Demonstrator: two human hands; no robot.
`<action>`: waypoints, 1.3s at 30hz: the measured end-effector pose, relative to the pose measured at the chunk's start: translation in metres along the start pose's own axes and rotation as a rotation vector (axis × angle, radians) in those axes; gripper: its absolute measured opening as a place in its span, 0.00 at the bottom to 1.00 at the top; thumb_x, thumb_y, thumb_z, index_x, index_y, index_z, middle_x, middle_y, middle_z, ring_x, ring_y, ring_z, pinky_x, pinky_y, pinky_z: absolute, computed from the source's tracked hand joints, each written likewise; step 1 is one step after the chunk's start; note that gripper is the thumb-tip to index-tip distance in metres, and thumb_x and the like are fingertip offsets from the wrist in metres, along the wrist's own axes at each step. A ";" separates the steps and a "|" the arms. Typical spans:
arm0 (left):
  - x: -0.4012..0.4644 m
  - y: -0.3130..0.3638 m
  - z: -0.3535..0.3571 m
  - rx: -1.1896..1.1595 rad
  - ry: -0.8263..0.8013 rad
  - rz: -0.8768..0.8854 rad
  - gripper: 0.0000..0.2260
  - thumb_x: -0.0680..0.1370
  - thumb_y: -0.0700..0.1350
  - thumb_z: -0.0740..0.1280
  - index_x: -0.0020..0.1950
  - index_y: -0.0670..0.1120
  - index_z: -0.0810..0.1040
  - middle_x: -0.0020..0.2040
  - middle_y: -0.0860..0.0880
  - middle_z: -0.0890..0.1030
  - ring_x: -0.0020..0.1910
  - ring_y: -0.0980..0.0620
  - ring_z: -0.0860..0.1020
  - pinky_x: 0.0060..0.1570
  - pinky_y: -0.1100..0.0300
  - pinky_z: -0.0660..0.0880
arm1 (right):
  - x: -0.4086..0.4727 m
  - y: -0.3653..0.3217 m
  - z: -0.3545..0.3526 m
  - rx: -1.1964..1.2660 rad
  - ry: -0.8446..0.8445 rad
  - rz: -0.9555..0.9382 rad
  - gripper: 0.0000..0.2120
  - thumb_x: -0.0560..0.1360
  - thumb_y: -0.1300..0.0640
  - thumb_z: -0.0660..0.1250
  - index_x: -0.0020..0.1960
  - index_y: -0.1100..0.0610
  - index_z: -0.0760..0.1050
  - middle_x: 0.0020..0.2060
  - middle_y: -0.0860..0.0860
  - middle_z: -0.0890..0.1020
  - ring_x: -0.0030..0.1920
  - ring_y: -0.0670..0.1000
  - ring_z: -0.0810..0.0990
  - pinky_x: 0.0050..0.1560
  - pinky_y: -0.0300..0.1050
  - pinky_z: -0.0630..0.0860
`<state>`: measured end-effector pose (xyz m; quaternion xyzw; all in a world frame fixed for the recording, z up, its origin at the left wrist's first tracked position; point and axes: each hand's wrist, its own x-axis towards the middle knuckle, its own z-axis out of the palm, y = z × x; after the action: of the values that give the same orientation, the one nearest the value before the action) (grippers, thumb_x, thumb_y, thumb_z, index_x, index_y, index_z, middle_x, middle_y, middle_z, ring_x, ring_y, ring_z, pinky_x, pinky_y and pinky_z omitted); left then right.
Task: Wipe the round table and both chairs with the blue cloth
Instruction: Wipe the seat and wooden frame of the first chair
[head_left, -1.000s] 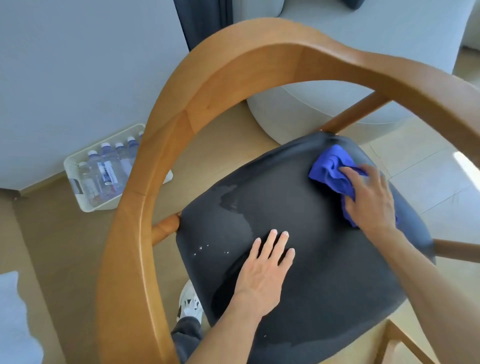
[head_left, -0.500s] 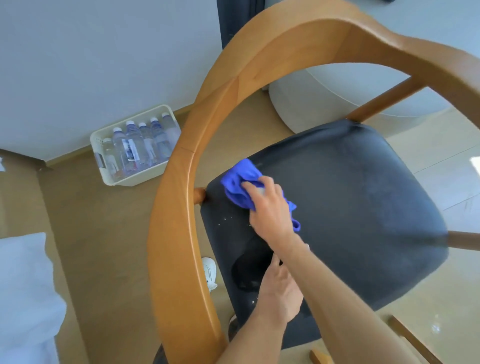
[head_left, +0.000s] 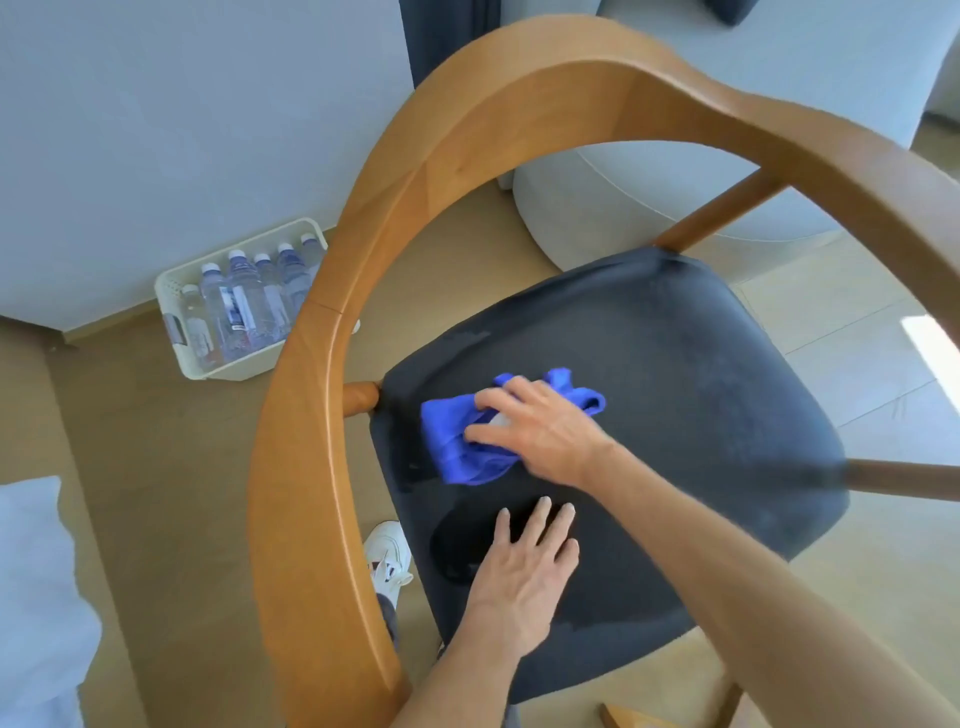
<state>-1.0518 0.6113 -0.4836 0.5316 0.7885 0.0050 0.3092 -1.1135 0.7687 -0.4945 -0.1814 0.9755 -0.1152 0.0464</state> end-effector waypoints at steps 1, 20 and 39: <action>-0.001 0.002 -0.002 -0.006 -0.048 0.006 0.31 0.73 0.41 0.68 0.74 0.46 0.61 0.78 0.45 0.47 0.75 0.42 0.43 0.70 0.37 0.55 | -0.013 0.017 -0.002 -0.029 0.023 0.069 0.30 0.54 0.71 0.72 0.52 0.48 0.78 0.53 0.54 0.78 0.45 0.60 0.76 0.37 0.51 0.76; 0.045 -0.089 -0.075 -0.446 0.191 -0.433 0.29 0.75 0.30 0.51 0.72 0.50 0.67 0.72 0.56 0.65 0.70 0.54 0.60 0.60 0.58 0.66 | -0.069 -0.043 0.021 0.227 0.380 1.355 0.25 0.66 0.69 0.67 0.61 0.53 0.76 0.63 0.56 0.70 0.54 0.61 0.72 0.37 0.46 0.68; 0.031 -0.083 -0.097 -0.497 0.045 -0.447 0.08 0.79 0.46 0.57 0.53 0.46 0.74 0.54 0.48 0.76 0.53 0.48 0.74 0.47 0.56 0.69 | -0.110 -0.119 0.021 0.074 0.394 1.149 0.17 0.68 0.65 0.70 0.56 0.57 0.78 0.52 0.56 0.77 0.47 0.60 0.75 0.44 0.54 0.74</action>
<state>-1.1761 0.6326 -0.4484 0.2535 0.8668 0.1411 0.4055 -0.9676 0.6960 -0.4811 0.4008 0.9029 -0.1369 -0.0739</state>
